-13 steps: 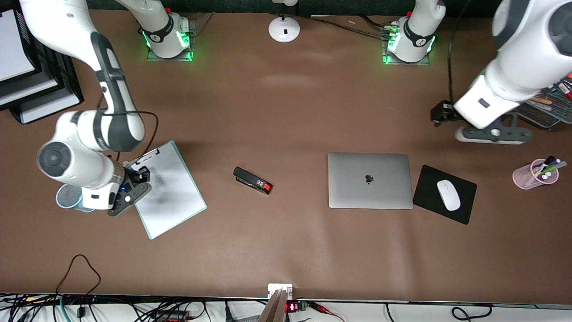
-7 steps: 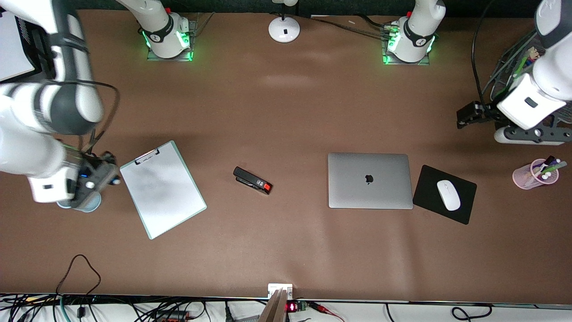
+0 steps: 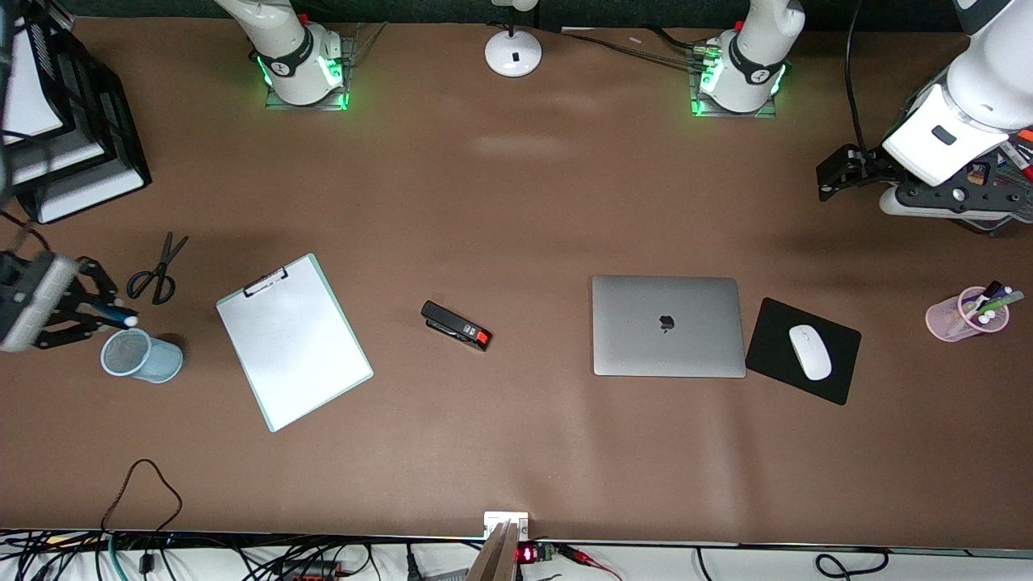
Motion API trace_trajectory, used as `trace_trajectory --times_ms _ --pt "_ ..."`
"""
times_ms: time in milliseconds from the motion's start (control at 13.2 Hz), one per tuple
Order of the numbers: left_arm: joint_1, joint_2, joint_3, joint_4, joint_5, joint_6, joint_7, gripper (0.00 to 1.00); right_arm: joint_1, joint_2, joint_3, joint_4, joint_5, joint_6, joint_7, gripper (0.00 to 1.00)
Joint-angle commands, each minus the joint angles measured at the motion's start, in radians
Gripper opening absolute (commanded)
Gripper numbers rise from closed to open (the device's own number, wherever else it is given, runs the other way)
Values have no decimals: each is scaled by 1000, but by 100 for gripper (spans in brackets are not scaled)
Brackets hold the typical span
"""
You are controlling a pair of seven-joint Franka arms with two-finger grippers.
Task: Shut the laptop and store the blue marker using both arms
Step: 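Lift the blue marker with the right gripper and carry it to the pen cup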
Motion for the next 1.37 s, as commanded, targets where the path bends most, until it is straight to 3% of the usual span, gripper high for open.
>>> trace_trajectory --times_ms 0,379,834,1290 --pt "-10 -15 -21 -18 11 3 -10 100 -69 21 14 12 129 -22 -167 0" --pt "-6 5 -21 8 11 5 -4 100 -149 126 15 26 345 -3 -491 0" --pt "28 43 -9 57 10 5 13 100 -209 260 17 78 501 -6 -694 0" --pt "27 64 -19 90 17 -33 28 100 -278 280 17 67 531 -149 -780 0"
